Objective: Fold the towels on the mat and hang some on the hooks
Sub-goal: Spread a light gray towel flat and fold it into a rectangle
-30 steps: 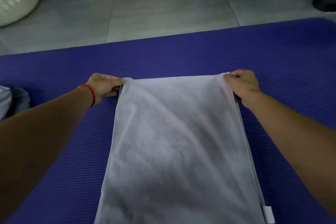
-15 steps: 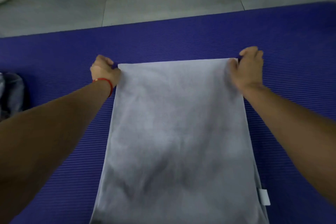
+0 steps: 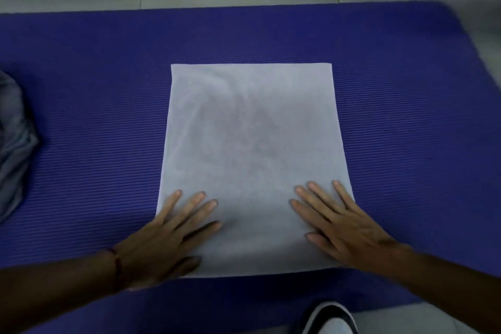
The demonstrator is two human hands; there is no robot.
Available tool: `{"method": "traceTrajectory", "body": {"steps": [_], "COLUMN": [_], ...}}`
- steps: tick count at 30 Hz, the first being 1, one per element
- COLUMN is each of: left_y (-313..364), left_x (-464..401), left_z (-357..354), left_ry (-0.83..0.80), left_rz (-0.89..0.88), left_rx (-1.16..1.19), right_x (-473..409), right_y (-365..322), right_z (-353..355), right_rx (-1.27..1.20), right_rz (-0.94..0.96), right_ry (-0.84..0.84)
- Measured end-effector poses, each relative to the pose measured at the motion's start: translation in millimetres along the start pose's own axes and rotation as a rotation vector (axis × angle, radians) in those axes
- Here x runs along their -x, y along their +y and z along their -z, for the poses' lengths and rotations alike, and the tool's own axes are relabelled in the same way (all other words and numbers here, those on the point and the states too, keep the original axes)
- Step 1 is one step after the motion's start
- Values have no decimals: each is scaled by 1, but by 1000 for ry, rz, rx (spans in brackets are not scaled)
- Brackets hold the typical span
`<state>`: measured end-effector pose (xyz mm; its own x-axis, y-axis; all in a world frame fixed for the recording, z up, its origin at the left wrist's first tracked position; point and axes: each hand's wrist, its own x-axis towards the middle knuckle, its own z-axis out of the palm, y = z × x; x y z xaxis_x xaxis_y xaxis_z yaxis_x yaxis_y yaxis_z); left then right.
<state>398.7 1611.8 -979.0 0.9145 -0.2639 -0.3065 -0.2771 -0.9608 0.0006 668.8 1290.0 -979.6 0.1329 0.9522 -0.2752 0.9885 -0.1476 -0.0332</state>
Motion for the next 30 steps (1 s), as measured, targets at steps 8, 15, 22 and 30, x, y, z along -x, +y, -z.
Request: {"method": "traceTrajectory", "body": {"steps": [8, 15, 22, 30], "left_y": [3, -19, -34, 65], "left_x": [57, 43, -5, 14], "left_z": [-14, 37, 49, -13], "left_ry": [87, 195, 645, 299], "left_rz": [-85, 296, 574, 46], "left_rx": [-50, 885, 368, 220], "right_x": [29, 10, -27, -1], "right_y": [-42, -30, -18, -73], "right_z": [8, 35, 66, 9], "right_rx": [-12, -666, -255, -51], "right_rz": [120, -332, -382, 82], "right_ry": [50, 153, 489, 255]}}
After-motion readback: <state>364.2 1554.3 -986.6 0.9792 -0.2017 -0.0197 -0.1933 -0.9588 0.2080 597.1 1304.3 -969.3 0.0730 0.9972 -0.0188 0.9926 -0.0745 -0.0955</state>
